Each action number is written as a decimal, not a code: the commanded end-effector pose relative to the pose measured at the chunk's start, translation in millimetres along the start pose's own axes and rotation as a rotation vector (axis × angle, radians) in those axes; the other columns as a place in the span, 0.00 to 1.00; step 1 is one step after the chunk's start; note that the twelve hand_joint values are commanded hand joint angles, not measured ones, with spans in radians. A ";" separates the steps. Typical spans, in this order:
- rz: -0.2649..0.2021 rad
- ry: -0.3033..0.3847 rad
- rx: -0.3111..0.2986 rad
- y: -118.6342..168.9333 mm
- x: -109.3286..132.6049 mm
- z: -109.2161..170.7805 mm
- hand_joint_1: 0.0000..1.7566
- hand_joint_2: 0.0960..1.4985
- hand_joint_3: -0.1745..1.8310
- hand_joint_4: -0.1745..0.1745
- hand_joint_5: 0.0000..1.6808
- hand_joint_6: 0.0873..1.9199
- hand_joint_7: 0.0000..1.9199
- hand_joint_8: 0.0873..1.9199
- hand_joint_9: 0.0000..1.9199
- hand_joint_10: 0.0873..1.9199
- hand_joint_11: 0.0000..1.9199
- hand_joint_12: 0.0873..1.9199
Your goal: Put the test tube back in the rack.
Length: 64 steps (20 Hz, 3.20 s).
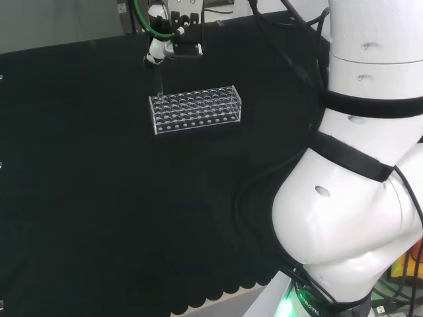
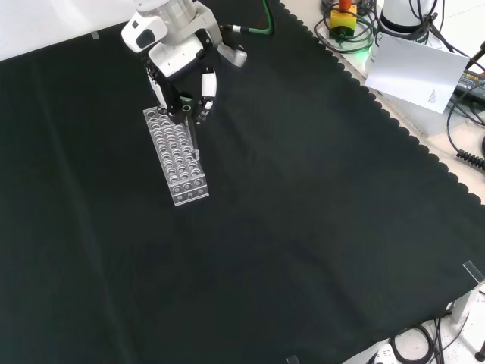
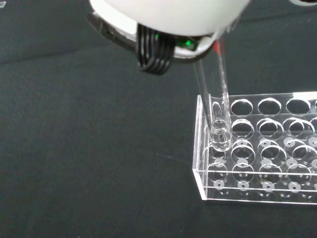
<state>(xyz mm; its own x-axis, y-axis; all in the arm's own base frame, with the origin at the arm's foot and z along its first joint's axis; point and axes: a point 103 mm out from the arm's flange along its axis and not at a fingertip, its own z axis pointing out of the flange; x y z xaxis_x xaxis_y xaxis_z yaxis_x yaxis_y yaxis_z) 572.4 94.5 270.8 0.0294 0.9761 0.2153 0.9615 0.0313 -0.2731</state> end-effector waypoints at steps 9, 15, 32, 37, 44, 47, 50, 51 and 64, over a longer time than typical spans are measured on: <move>0.006 -0.049 0.017 4.7 -14.9 8.2 0.76 0.45 0.33 0.00 0.82 0.00 0.72 0.31 0.83 0.32 0.66 0.38; 0.024 -0.034 0.016 8.0 -20.4 10.3 0.76 0.45 0.33 0.00 0.82 0.00 0.72 0.31 0.83 0.32 0.66 0.38; 0.009 -0.036 0.048 12.3 -13.9 25.8 0.76 0.45 0.32 0.00 0.82 0.00 0.72 0.31 0.83 0.32 0.66 0.38; 0.013 -0.019 0.044 13.9 -16.1 24.9 0.76 0.46 0.32 0.00 0.83 0.00 0.72 0.31 0.83 0.33 0.66 0.38; 0.004 -0.014 0.045 14.2 -15.5 27.7 0.76 0.46 0.32 0.00 0.83 0.00 0.72 0.31 0.83 0.33 0.66 0.38; 0.006 -0.014 0.048 14.4 -13.8 28.7 0.76 0.46 0.32 0.00 0.83 0.00 0.72 0.31 0.83 0.33 0.66 0.38; 0.006 -0.012 0.050 14.0 -13.6 30.1 0.76 0.46 0.32 0.00 0.83 0.00 0.72 0.31 0.83 0.33 0.66 0.38; 0.007 -0.012 0.054 14.0 -13.5 30.1 0.76 0.46 0.32 0.00 0.83 0.00 0.72 0.31 0.83 0.33 0.66 0.38; 0.023 0.006 0.070 8.0 -22.2 47.5 0.76 0.45 0.33 0.00 0.83 0.00 0.73 0.31 0.83 0.33 0.66 0.38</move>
<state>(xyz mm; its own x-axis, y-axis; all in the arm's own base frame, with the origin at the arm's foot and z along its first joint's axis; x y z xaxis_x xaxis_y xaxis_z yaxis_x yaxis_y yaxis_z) 567.8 84.3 221.3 0.0500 0.9761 0.2113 0.9402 0.0253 -0.3398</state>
